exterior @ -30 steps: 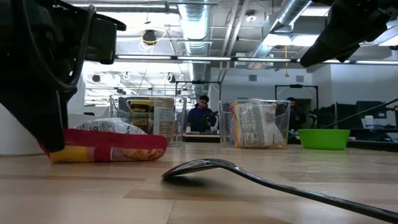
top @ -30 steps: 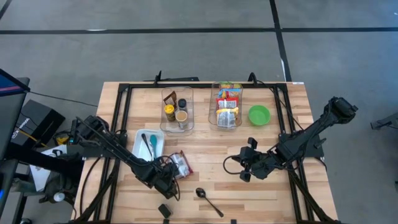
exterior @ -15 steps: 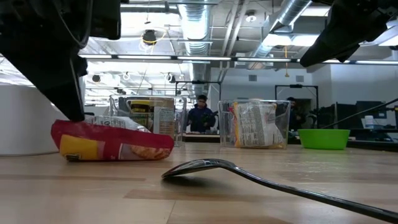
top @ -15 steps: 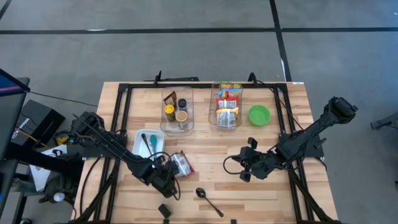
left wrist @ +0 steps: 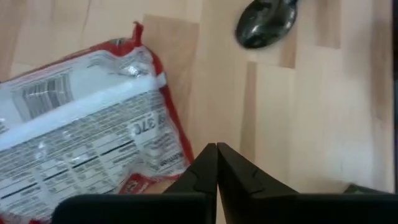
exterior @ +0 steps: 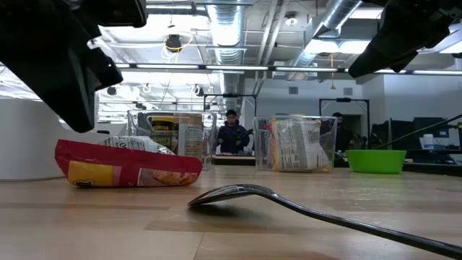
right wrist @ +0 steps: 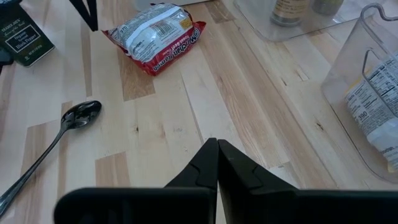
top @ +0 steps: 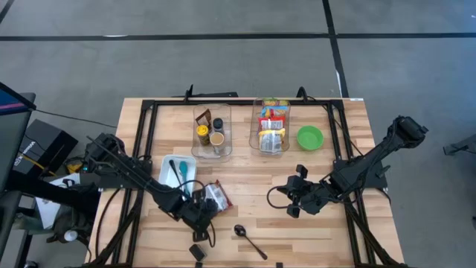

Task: Pick & Place Food Item
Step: Put the dark red noodle pack into the right transparent bin

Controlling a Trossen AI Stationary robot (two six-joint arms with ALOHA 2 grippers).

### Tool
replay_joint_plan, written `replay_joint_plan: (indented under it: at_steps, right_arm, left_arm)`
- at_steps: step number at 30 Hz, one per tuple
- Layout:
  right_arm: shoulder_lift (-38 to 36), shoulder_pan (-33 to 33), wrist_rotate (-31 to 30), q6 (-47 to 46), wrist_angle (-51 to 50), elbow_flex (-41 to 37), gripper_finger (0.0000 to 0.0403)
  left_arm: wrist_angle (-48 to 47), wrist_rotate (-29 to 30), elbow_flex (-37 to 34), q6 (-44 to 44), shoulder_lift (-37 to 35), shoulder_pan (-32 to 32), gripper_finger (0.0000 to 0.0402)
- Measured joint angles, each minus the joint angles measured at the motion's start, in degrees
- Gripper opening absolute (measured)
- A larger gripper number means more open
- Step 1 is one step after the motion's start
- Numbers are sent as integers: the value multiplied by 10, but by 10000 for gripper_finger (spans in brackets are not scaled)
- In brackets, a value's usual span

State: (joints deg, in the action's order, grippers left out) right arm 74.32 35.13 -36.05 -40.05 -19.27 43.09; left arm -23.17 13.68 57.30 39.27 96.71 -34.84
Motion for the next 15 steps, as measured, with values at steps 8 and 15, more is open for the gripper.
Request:
replay_joint_plan:
  at_steps: [8,15]
  right_arm:
    - [0,0,0,0,0,0,0]
    - [0,0,0,0,0,0,0]
  left_arm:
    - [63,28,27,1,0,-9,0]
    - [62,59,88,0,0,-11,0]
